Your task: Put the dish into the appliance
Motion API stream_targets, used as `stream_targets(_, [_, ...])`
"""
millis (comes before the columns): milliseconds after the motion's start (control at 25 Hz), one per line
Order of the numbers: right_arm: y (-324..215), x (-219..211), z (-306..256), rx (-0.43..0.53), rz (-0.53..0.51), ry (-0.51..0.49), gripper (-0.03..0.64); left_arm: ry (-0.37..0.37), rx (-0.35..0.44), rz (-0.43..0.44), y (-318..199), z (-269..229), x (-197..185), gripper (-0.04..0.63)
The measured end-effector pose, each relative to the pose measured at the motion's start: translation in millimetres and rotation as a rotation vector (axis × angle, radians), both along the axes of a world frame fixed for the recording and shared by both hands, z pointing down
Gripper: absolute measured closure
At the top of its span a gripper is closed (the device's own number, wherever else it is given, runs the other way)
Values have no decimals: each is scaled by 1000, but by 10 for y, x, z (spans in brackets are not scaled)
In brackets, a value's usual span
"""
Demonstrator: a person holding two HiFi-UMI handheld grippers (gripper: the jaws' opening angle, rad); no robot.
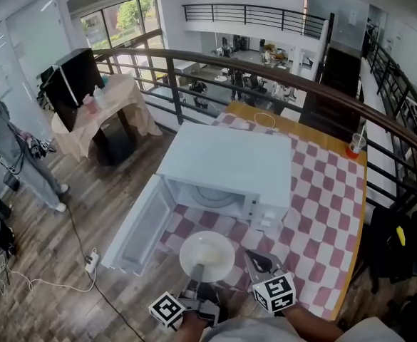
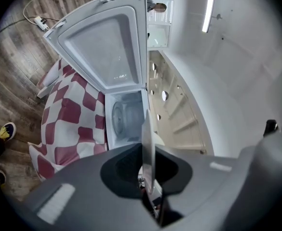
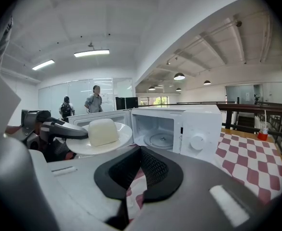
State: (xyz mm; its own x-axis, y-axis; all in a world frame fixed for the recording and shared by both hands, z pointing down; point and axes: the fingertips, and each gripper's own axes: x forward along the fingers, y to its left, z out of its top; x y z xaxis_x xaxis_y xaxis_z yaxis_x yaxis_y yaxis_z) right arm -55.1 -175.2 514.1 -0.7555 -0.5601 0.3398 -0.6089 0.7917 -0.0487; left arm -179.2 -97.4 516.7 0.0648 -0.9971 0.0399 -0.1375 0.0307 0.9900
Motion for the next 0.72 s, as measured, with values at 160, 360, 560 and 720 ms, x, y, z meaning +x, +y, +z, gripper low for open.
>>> stream_targets(160, [-108,-178,-34,-4,11,-6,620,-7,-11,10,-126,2,-174,566])
stream_targets(360, [-217,-382,-13,-5,25,7,620,-5,-23,32,-304,23,-381,566])
stream_targets(560, [-337,-559,-5,-15,56,23,620,-3,-21,64,-471,26,-584,566])
stream_targets(720, [-475,-744,39,-18,73,26,620,-8,-16,98,-643,103,-723,566])
